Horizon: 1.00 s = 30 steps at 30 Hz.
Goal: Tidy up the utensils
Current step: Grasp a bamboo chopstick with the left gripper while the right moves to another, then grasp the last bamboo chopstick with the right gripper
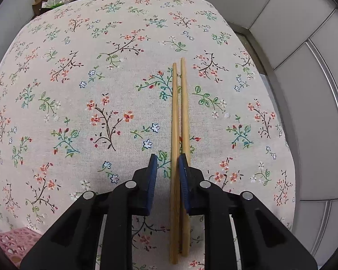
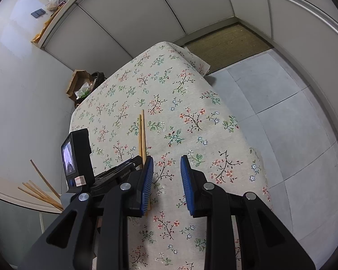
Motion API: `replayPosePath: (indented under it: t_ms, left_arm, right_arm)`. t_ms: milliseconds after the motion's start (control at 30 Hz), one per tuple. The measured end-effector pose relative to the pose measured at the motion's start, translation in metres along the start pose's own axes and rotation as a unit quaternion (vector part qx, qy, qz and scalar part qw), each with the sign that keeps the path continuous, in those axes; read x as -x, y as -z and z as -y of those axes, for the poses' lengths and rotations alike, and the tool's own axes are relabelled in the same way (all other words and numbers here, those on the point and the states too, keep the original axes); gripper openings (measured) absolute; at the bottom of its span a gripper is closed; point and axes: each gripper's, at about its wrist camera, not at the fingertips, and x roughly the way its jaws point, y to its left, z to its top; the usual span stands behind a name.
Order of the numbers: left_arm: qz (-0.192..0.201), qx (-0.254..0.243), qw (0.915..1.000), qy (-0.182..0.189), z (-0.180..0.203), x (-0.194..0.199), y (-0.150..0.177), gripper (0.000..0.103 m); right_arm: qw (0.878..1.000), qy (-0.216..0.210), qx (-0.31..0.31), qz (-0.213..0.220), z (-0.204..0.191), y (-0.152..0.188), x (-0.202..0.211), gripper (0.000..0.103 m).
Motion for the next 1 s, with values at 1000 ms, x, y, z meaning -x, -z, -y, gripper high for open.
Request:
replayPosePath:
  t_ms: [1000]
  left_arm:
    - [0.267,-0.053,0.9572,0.097,-0.018,0.242,0.112,0.007]
  right_arm:
    - [0.992,0.018,0.087,-0.089,-0.055,0.007,-0.141,0.027]
